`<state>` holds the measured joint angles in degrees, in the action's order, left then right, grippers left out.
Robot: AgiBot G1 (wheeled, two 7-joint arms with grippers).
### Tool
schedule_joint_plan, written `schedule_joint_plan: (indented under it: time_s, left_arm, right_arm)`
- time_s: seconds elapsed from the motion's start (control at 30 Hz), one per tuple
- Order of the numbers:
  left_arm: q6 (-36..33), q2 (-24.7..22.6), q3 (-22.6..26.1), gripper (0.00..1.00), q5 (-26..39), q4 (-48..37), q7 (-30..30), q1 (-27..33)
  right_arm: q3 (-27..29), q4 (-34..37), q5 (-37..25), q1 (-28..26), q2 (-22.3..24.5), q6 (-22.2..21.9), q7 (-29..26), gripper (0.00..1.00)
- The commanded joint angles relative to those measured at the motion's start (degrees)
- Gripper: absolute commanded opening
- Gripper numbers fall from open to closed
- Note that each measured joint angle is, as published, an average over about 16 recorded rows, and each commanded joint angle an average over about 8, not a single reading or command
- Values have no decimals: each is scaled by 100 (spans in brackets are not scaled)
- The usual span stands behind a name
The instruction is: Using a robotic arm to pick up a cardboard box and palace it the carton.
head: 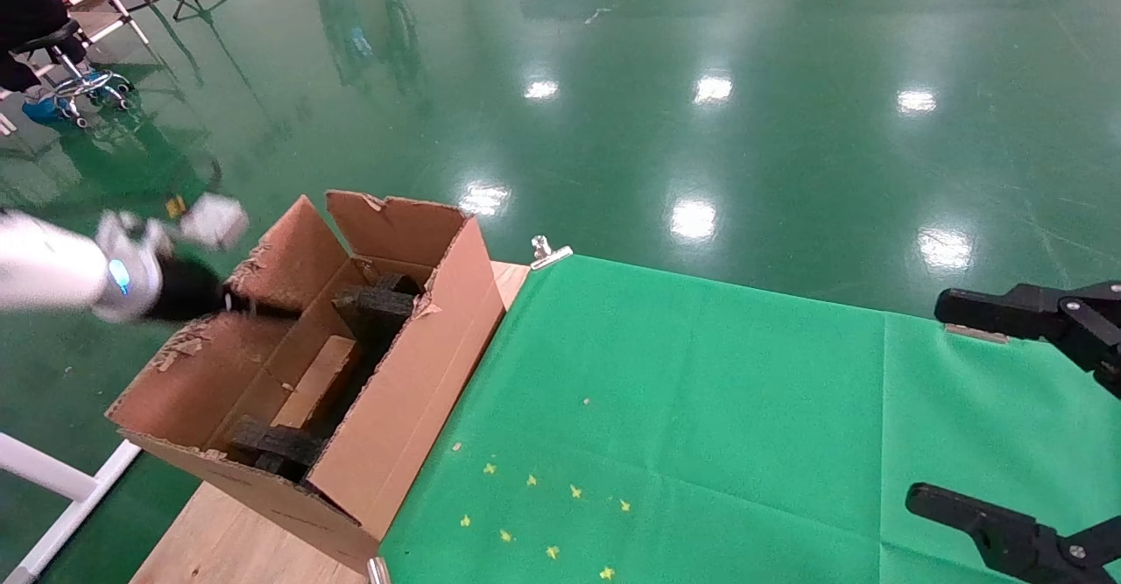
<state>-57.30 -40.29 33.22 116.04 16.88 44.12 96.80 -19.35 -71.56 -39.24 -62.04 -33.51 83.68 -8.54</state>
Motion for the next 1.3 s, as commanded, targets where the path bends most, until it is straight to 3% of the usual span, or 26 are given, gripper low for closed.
schedule_joint_plan:
  time_s: [0.03,0.27,0.6,1.3]
  left_arm:
    - [-154,117,-104,100,-149,147,15,205]
    - [-555,592,-489,100,-707,587,179,508]
    - [-602,643,-521,100,-781,723,178,503]
    - [-1320,607,-905,100,-2906,2306,-948,-785]
  right_arm:
    - [0,0,0,0,0,0,0,100]
    - [0,1,1,0,0,-1,0,100]
    - [0,1,1,1,1,-2,1,100]
    - [-1,2,1,1,1,-2,1,100]
